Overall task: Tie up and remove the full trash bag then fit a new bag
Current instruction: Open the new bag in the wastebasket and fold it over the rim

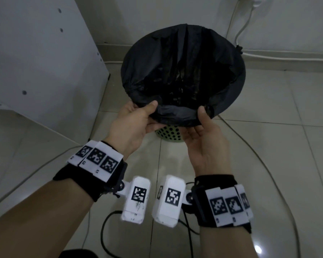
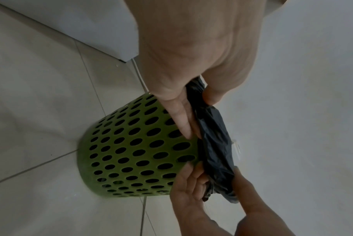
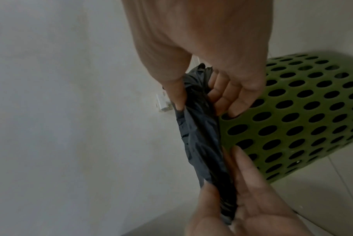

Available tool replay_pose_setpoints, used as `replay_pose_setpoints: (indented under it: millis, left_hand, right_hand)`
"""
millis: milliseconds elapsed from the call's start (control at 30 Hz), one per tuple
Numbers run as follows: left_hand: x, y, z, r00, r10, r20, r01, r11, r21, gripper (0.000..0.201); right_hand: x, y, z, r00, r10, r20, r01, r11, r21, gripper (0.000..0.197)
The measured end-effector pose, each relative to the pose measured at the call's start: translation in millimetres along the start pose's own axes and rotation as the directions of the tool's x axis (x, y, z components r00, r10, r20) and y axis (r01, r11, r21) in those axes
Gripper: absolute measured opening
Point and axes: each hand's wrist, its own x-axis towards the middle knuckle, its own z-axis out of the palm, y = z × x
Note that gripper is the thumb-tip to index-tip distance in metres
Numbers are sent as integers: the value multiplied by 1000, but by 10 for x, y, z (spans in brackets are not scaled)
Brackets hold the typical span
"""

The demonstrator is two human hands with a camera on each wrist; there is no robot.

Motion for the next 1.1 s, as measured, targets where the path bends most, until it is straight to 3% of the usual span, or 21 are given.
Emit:
replay_pose_setpoints:
  millis: [267,367,467,567,700,933,1100]
  left_hand:
    - [-53,-139,18,996,-58,70,58,998,0,40]
    - [0,-130,-6,1000,3,6,-3,1000,15,30]
    - [67,-15,-63,1000,29,-7,-28,995,91,8]
    - [104,54,-118,1000,14,-4,-14,993,118,16]
    - [149,86,-173,1000,17,2,-17,991,132,11]
    - [194,134,-218,999,29,30,-34,986,161,21]
    - [191,142,-189,999,32,29,-36,985,169,19]
  right_hand:
    - [53,2,117,996,83,-18,-82,996,30,25]
    - [-17,123,152,995,95,22,-94,995,-7,25]
    - [-75,122,68,994,90,57,-97,988,116,31]
    - [-10,58,-37,997,64,32,-70,968,242,28]
    - [161,5,-88,996,49,-79,-43,995,86,28]
    - [314,-134,-171,979,94,-179,-80,993,86,25]
    - [174,-222,-139,980,166,-105,-144,970,195,13]
